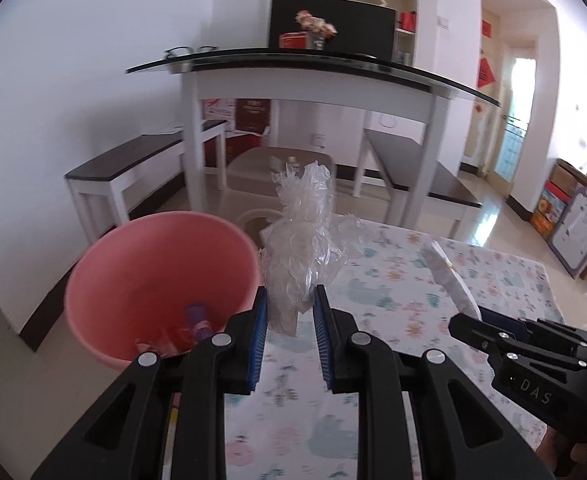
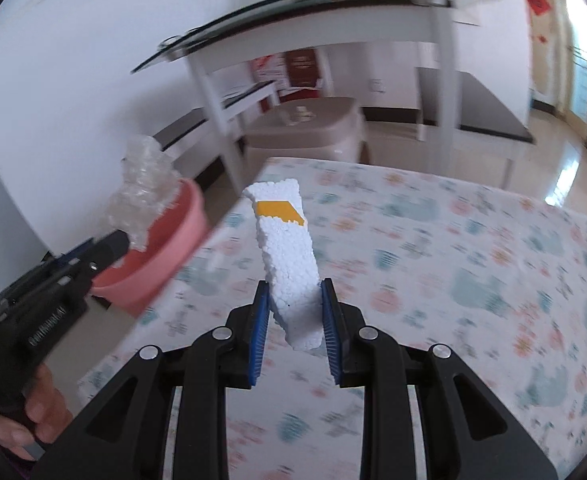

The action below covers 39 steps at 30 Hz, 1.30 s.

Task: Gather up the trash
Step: 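Carry the foam strip and plastic bag over the pink bucket, then open both tools to drop the foam strip and plastic bag into the bucket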

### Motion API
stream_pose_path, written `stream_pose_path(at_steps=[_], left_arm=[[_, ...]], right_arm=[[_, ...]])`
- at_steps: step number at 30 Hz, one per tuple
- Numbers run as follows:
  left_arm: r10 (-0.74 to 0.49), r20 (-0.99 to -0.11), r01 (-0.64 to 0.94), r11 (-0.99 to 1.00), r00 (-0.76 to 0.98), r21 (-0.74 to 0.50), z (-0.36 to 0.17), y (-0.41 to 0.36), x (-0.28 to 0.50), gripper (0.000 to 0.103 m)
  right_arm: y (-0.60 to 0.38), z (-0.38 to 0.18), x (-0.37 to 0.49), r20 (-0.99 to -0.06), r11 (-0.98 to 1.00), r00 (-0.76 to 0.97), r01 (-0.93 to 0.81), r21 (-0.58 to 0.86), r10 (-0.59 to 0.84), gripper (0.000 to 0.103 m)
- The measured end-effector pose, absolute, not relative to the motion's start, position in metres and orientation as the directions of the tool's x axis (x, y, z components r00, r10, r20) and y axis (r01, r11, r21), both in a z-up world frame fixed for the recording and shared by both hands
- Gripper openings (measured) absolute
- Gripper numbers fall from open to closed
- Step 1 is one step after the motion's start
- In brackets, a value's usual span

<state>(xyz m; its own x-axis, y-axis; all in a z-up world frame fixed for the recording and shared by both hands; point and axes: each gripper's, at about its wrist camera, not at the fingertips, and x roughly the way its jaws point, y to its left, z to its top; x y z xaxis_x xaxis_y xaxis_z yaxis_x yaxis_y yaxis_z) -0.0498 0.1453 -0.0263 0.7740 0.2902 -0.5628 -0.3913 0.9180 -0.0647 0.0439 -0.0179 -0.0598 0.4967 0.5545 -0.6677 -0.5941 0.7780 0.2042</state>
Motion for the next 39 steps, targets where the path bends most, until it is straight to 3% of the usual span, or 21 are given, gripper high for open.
stream_pose_path(at_steps=[18, 39], left_arm=[[0.435, -0.583, -0.580, 0.811, 0.686, -0.078, -0.046, 0.247, -0.072, 0.022], [0.432, -0.649, -0.628, 0.773, 0.626, -0.092, -0.071, 0.291, -0.066, 0.025]], right_arm=[[0.122, -0.039, 0.042, -0.688, 0.610, 0.324, -0.762, 0.218, 0.650, 0.026], [0.190, -0.063, 0.049, -0.750, 0.562, 0.239, -0.801, 0.207, 0.617, 0.027]])
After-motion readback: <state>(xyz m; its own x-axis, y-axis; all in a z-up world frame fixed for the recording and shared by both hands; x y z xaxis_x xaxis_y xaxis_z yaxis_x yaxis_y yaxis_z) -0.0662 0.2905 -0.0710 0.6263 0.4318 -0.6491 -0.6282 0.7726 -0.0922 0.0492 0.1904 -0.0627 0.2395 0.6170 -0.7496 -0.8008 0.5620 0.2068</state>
